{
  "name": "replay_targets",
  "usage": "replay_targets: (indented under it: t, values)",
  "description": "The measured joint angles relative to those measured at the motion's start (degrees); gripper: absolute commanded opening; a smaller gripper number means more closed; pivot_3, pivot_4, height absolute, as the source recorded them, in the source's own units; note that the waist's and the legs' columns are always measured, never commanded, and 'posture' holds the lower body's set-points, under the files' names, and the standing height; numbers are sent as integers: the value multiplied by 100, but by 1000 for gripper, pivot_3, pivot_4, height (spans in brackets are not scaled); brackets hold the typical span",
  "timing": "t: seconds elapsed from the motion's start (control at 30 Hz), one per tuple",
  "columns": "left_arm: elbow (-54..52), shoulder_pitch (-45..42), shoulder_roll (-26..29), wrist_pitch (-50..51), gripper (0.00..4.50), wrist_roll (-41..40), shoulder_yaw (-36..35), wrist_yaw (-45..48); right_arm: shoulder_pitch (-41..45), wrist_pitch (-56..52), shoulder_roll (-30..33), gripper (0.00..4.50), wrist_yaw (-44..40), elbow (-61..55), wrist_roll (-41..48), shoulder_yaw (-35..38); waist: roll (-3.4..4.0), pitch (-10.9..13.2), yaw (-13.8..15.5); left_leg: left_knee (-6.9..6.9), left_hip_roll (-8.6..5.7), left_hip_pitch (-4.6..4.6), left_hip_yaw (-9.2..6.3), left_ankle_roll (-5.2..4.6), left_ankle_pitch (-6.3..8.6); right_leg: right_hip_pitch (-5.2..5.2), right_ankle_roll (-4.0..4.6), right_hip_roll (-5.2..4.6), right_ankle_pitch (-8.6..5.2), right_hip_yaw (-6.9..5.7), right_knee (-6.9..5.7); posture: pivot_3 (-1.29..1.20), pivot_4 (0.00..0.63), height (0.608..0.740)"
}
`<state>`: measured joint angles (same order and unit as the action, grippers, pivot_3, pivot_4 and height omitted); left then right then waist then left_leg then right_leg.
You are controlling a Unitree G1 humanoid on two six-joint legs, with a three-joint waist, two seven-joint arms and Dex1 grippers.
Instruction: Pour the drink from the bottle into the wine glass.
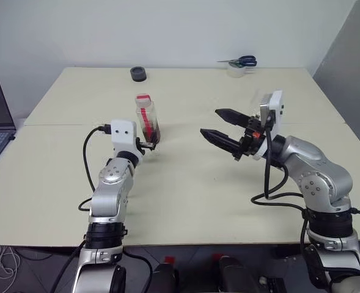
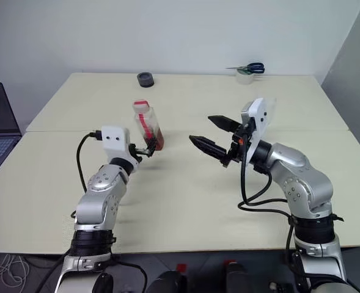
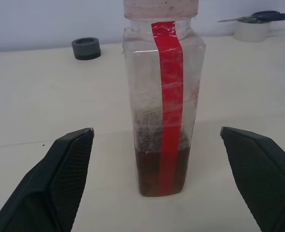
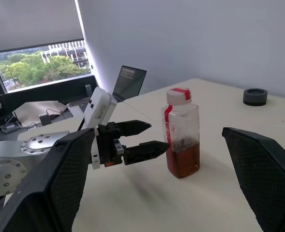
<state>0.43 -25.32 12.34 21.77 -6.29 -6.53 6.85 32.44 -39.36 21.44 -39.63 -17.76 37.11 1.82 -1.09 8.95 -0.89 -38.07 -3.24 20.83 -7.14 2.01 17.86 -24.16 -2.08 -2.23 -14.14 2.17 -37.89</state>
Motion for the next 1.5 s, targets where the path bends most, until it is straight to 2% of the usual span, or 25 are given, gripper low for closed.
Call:
replay_targets:
  t: [0.43, 0.87, 1.1, 1.5]
  values:
    - [1141, -561, 3, -762, 4479, 103, 1, 23, -103, -14, -161, 4500, 600, -282, 14, -52, 0, 0, 8, 0, -1, 2, -3, 0, 0, -4, 0, -2, 0, -1, -1, 0, 150, 740]
    - [2813, -1617, -72, -1673, 4479, 101, -45, -6, -103, -115, -137, 4500, 845, -472, 70, -52, 0, 0, 10, 0, -3, 3, -4, 0, 0, -4, 0, -2, 0, -2, 0, 0, 150, 740]
    - [3584, -1906, -83, -2103, 4479, 102, -66, -7, -103, -123, -133, 4500, 968, -584, 74, -51, 0, 0, -1, 0, -3, 4, -4, 0, 0, -7, 0, -2, 0, -1, -2, 0, 150, 740]
    - [4075, -2151, 39, -2464, 4479, 71, -171, 75, -163, -125, -118, 4500, 1093, -618, 74, -41, -1, 0, -9, 0, -4, 6, -4, 0, 0, -10, 0, -2, 0, -1, -3, 0, 150, 740]
